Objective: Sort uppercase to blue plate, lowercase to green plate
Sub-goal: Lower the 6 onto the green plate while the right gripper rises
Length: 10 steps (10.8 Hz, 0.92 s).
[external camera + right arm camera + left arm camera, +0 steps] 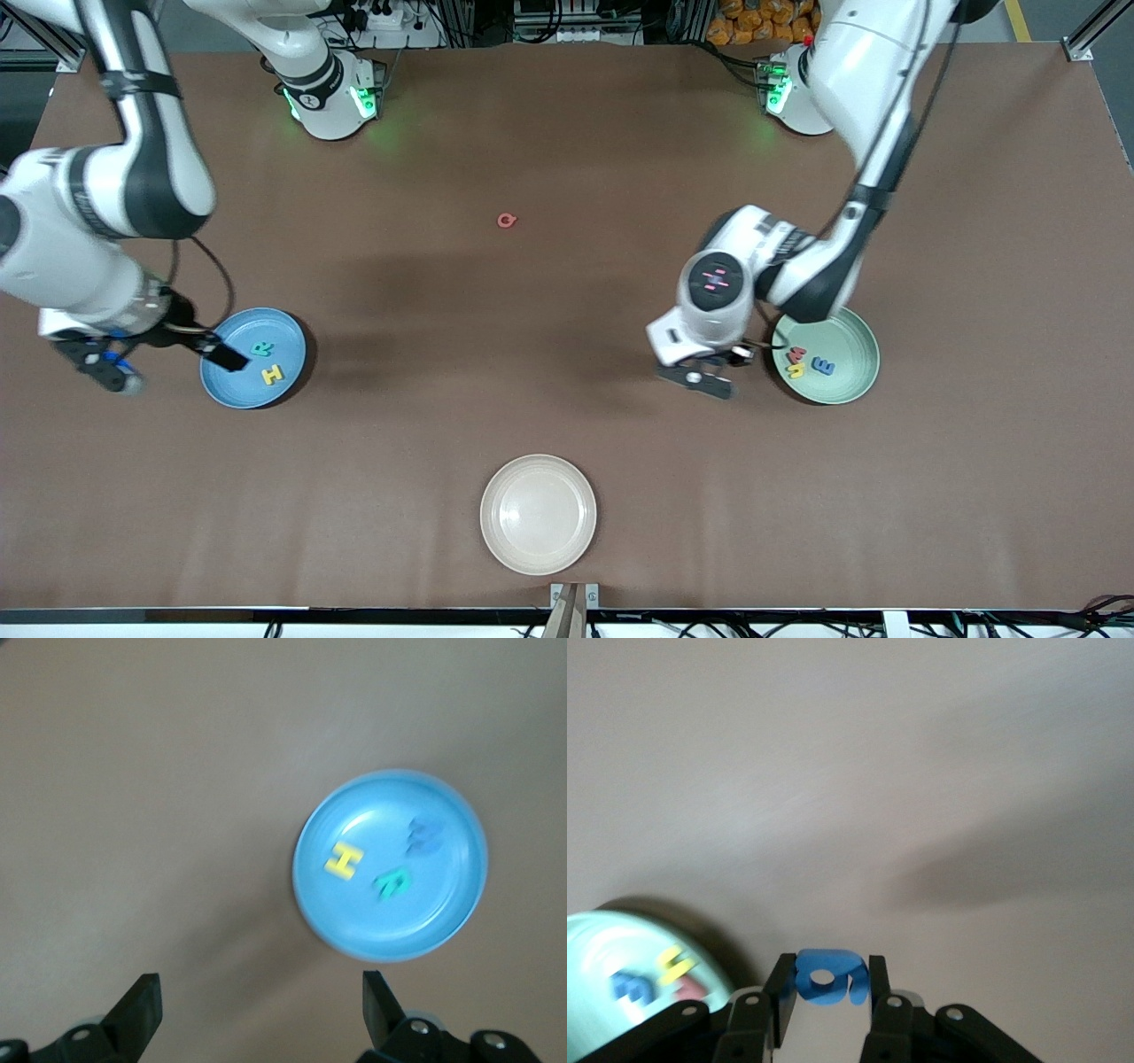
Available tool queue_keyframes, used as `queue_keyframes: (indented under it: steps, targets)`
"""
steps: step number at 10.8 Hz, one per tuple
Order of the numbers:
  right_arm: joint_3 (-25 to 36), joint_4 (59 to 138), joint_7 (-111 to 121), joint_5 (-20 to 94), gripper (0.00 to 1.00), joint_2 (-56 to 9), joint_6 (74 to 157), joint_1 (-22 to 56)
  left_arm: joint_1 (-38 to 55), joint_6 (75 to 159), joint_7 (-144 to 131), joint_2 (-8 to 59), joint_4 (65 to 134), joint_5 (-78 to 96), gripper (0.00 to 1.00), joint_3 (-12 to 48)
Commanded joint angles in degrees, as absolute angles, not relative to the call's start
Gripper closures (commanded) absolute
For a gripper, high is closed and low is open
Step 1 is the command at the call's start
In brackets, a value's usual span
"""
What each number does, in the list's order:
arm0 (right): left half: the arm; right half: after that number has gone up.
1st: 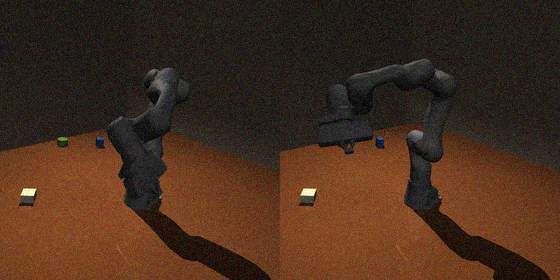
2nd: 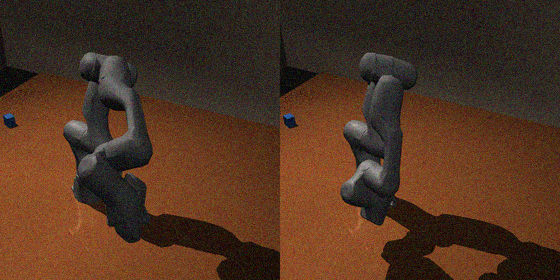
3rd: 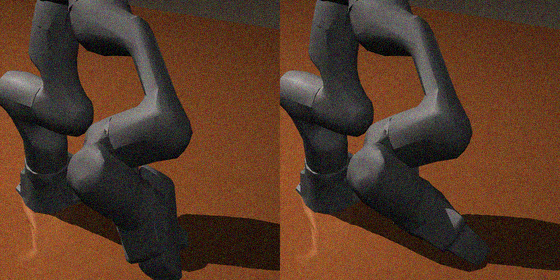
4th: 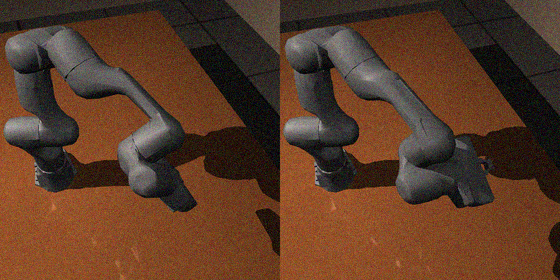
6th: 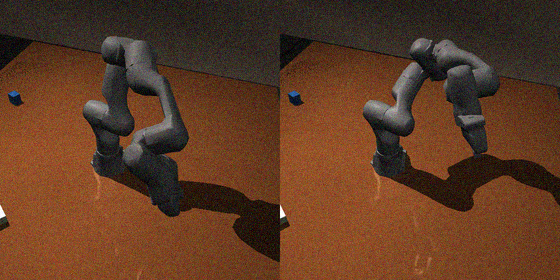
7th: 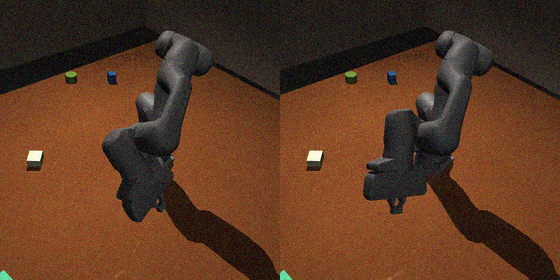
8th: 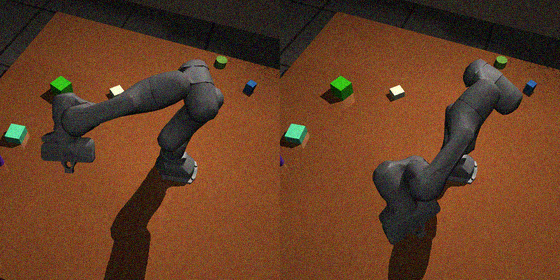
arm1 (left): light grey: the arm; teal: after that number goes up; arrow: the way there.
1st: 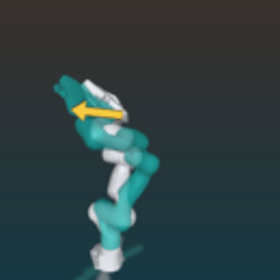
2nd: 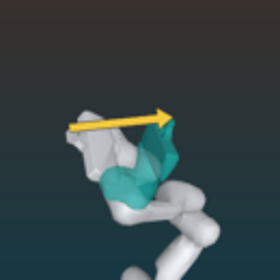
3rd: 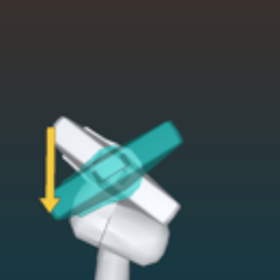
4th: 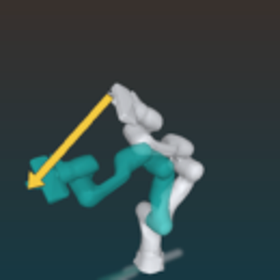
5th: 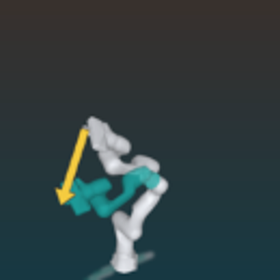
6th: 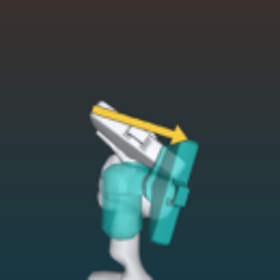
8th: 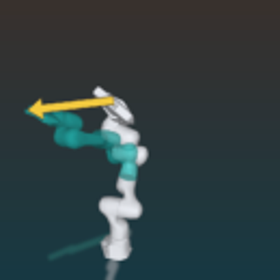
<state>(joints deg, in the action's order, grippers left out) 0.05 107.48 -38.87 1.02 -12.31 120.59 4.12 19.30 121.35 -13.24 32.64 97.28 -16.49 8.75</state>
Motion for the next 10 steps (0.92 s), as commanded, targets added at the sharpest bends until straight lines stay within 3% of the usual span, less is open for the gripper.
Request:
queue_keyframes:
  steps: [1, 4, 8, 10]
  targets:
    - [0.1, 110.7, -45.0, 0.5, 0.00, -11.0, 121.7, 8.0, 13.9, 121.9, -9.5, 27.8, 104.7, -19.2, 1.00, 9.4]
    - [-0.2, 111.8, -56.2, 0.8, 0.00, -11.6, 122.3, 13.3, 8.5, 122.0, -2.2, 28.0, 107.2, -19.2, 1.00, 9.4]
    - [-1.6, 119.8, -71.0, 0.8, 0.00, -11.1, 129.2, 19.1, 4.0, 122.3, 2.1, 28.9, 109.0, -19.2, 1.00, 9.4]
    - [-4.7, 121.6, -81.4, 1.0, 0.00, -11.7, 131.4, 19.2, 3.9, 122.3, 2.0, 29.4, 108.8, -19.1, 0.74, 9.4]
